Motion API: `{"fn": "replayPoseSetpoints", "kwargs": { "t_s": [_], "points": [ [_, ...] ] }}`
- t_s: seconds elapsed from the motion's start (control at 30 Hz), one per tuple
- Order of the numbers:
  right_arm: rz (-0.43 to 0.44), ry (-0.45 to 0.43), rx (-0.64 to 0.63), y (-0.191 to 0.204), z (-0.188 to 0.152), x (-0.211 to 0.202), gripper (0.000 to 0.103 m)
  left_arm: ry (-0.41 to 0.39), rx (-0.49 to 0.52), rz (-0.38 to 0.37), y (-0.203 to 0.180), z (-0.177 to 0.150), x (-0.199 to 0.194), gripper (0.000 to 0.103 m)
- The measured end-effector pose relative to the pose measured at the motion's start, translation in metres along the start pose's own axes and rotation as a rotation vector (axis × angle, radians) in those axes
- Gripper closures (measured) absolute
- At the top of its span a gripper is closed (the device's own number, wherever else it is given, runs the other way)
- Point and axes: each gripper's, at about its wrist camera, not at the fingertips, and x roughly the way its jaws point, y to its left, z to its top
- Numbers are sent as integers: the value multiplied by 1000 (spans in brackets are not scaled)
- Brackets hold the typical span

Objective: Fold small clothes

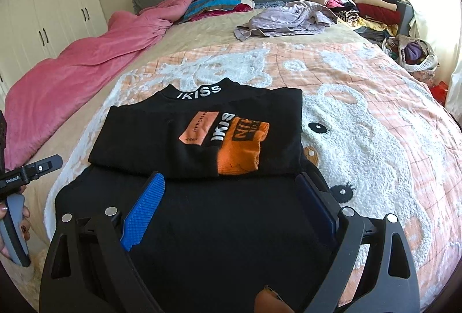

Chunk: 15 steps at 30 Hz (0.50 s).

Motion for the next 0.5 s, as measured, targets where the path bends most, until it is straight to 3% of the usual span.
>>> {"fn": "replayPoseSetpoints", "kwargs": {
  "t_s": [0.5],
  "points": [
    [-17, 12, -1, -12, -25, -22, 12, 5, -7, 57, 18, -26, -24, 10]
  ]
}}
